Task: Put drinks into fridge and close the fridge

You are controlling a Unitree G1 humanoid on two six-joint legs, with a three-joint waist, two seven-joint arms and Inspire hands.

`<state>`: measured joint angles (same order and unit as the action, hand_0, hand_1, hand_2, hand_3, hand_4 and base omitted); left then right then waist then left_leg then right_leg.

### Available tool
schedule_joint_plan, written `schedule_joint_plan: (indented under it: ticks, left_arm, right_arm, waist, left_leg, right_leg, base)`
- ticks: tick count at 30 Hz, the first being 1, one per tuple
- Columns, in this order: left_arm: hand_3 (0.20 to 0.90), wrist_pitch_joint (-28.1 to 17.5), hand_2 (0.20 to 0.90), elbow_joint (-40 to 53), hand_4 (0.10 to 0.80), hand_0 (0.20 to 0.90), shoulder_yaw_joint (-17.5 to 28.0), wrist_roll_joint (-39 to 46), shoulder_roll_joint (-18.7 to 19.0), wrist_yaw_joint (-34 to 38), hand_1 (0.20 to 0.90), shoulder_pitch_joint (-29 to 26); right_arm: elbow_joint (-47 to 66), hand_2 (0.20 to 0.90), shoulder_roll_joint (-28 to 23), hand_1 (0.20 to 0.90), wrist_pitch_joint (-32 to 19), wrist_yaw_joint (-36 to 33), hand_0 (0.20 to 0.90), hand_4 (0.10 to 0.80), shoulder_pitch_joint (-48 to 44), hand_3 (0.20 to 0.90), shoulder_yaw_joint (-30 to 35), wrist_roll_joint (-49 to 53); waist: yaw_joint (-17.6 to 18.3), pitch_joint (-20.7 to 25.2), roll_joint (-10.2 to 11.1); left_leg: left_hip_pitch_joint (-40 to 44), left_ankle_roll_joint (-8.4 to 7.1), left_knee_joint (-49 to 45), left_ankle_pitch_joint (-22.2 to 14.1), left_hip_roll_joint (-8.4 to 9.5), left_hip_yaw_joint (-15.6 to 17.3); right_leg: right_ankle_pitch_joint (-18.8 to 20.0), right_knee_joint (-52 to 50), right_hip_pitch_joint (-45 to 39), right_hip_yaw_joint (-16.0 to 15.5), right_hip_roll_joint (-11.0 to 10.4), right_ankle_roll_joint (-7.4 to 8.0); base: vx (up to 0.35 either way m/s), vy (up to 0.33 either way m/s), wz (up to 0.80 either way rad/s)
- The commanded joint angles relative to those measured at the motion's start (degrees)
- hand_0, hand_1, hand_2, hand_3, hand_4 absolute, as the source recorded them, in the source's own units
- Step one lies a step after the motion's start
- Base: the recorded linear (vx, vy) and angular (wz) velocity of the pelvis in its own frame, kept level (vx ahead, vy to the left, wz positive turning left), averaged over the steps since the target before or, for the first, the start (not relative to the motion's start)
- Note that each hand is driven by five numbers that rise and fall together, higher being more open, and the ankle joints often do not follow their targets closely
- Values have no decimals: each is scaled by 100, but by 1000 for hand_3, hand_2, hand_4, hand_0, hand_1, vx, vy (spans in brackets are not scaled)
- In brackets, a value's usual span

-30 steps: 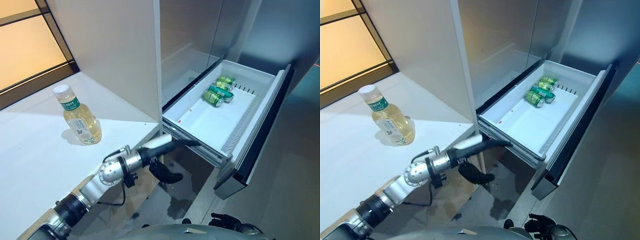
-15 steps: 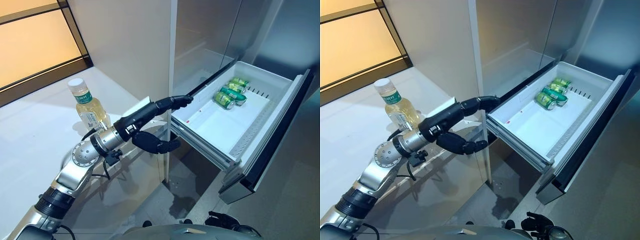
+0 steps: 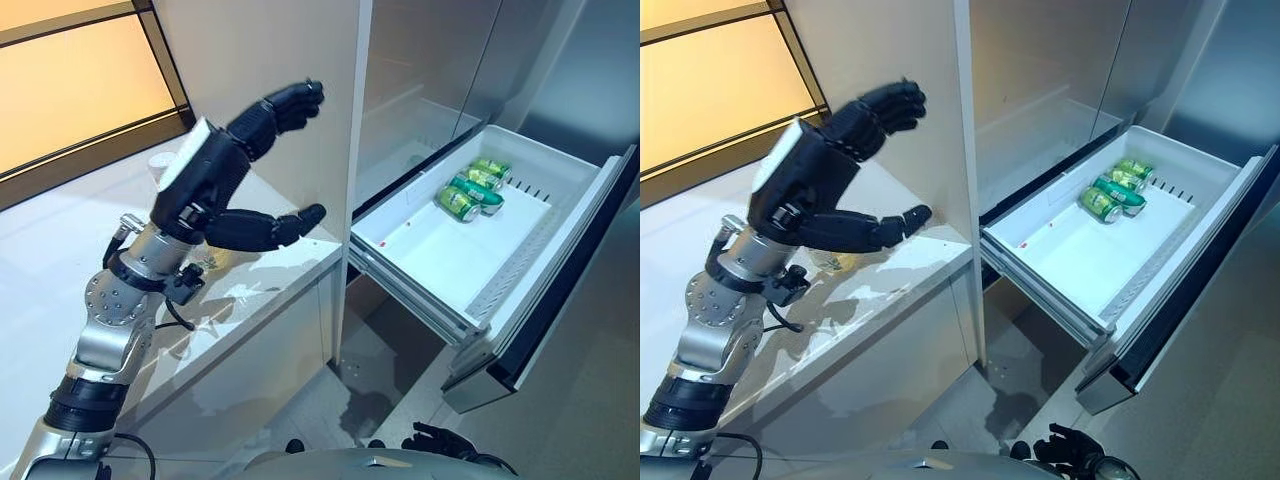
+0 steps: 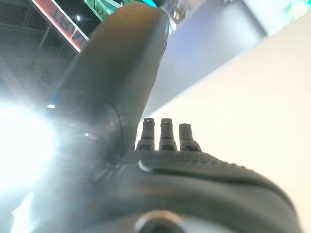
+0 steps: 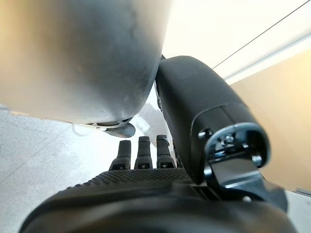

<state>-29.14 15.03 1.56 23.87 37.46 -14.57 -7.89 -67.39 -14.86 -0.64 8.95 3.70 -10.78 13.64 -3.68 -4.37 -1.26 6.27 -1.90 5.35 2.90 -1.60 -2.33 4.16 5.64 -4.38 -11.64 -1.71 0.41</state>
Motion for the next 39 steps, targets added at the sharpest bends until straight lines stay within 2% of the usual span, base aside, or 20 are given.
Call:
schedule_joint_plan:
  ticks: [1, 8, 11, 20, 28, 35, 36, 39]
  left_arm:
    - [900, -691, 900, 302, 800, 900, 761, -673, 105, 1285, 900, -323]
    - [900, -912, 900, 23, 800, 900, 1120, -1312, 80, 2390, 900, 22]
    - [900, -866, 900, -72, 800, 900, 1234, -1499, 59, 2714, 900, 145]
    - [900, 88, 900, -598, 800, 900, 1417, -1782, -14, 3554, 900, 510]
    - [900, 527, 900, -687, 800, 900, 1430, -1591, -156, 3700, 900, 589]
    - [900, 673, 900, -707, 800, 900, 1420, -1113, -192, 3563, 900, 543]
    - [900, 628, 900, -670, 800, 900, 1409, -642, -243, 3294, 900, 512]
    - [900, 647, 900, -564, 800, 900, 1382, 49, -400, 2834, 900, 479]
  right_arm:
    - [-139, 900, 114, 900, -96, 101, 900, 800, 124, 900, -110, 51]
    - [-82, 900, 122, 900, -38, 88, 900, 800, 139, 900, -50, 53]
    - [-58, 900, 110, 900, -1, 95, 900, 800, 137, 900, -19, 56]
    - [2, 900, 69, 900, 133, 111, 900, 800, 111, 900, 55, 82]
    - [53, 900, 49, 900, 260, 110, 900, 800, 64, 900, 102, 78]
    - [1, 900, 53, 900, 236, 114, 900, 800, 56, 900, 110, 69]
    - [-1, 900, 54, 900, 235, 112, 900, 800, 58, 900, 105, 69]
    - [18, 900, 46, 900, 264, 124, 900, 800, 51, 900, 114, 48]
  waist:
    - [-15, 170, 150]
    - [-74, 167, 161]
    - [-97, 163, 165]
    - [-151, 141, 160]
    - [-166, 126, 155]
    - [-159, 129, 151]
    - [-157, 126, 154]
    - [-150, 122, 153]
  left_leg:
    - [-23, 43, -35, -637, 260, 81]
    - [-15, 40, -35, -640, 270, 36]
    - [-8, 38, -35, -638, 274, 13]
    - [33, 43, -35, -637, 286, -31]
    - [46, 39, -35, -632, 283, -63]
    - [46, 35, -35, -626, 282, -60]
    - [46, 33, -35, -620, 280, -63]
    - [50, 32, -35, -619, 279, -73]
  right_leg:
    - [-687, -67, -441, -144, -145, 415]
    - [-706, -71, -463, -167, -147, 398]
    - [-710, -72, -475, -176, -147, 392]
    - [-726, -77, -521, -207, -143, 376]
    - [-734, -80, -536, -212, -139, 378]
    - [-731, -73, -541, -209, -138, 383]
    - [-725, -76, -538, -207, -141, 388]
    - [-723, -77, -536, -201, -138, 389]
  base:
    - [0, 0, 0]
    - [3, 2, 3]
    - [0, 0, 0]
    - [11, 5, 6]
    - [2, 1, 1]
    - [0, 0, 0]
    - [0, 0, 0]
    - [0, 0, 0]
